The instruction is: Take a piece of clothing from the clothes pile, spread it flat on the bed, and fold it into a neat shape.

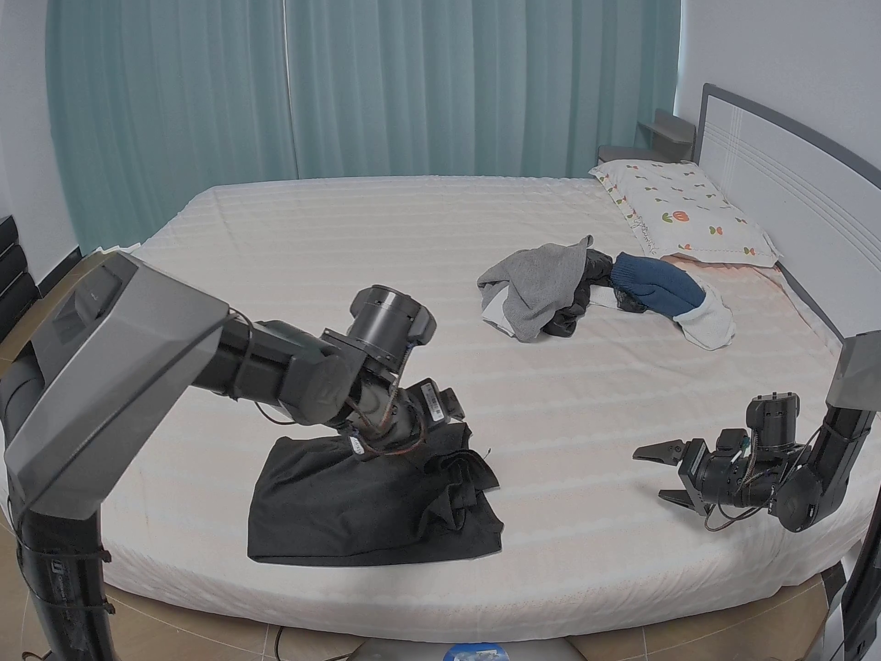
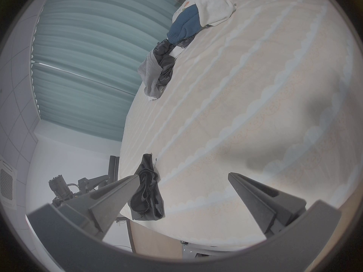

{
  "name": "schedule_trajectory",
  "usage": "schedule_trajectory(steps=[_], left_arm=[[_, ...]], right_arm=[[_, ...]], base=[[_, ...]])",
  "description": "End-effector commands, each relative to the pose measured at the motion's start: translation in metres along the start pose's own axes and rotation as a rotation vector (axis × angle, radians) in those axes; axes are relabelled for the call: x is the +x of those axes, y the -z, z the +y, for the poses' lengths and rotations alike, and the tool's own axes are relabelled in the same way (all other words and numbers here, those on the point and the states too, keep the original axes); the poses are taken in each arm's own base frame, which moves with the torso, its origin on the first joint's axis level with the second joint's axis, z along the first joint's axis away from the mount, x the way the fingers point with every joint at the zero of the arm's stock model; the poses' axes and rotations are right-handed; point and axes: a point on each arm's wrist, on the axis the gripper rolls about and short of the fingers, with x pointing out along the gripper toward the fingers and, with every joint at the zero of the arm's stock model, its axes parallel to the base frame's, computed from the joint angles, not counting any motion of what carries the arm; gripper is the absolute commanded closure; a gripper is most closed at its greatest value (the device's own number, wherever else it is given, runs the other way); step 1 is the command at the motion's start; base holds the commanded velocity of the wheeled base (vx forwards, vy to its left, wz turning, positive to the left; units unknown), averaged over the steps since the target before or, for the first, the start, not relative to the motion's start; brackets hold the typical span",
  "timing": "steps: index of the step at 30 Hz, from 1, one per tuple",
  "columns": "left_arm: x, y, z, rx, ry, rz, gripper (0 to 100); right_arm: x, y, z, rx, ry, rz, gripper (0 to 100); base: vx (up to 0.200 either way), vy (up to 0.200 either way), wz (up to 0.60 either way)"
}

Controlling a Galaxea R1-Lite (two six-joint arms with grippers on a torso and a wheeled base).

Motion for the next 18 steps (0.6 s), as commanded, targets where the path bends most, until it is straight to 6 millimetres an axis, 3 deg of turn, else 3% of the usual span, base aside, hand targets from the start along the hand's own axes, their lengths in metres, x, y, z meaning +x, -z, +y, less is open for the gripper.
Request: schedule_trajectory(steps=[1,4,5,8,14,18], left_arm=[[-0.033,-0.011,0.024,-0.078,0.036,0.002,0],[-0.047,-0.016,0.048,-0.162,0.048,0.019,0],[-0.049,-0.017,0.050,-0.171,0.051,0.021,0],[-0.059,-0.019,0.085,-0.245,0.084,0.052,0],[-0.055,-0.009,0.134,-0.397,0.116,0.066,0],[-0.051,-0.005,0.146,-0.414,0.143,0.052,0]], right_arm=[[0.001,0.000,0.000,0.001,0.001,0.002,0],[0.000,0.000,0.000,0.001,0.001,0.002,0],[0.000,0.000,0.000,0.000,0.000,0.001,0],[0.001,0.001,0.004,-0.010,-0.007,-0.001,0],[0.005,0.009,0.022,-0.062,-0.030,0.000,0],[0.015,0.023,0.038,-0.112,-0.038,0.020,0]], base=[[0.000,0.000,0.00],[0.000,0.000,0.00],[0.000,0.200,0.00],[0.000,0.200,0.00],[0.000,0.200,0.00],[0.000,0.200,0.00]])
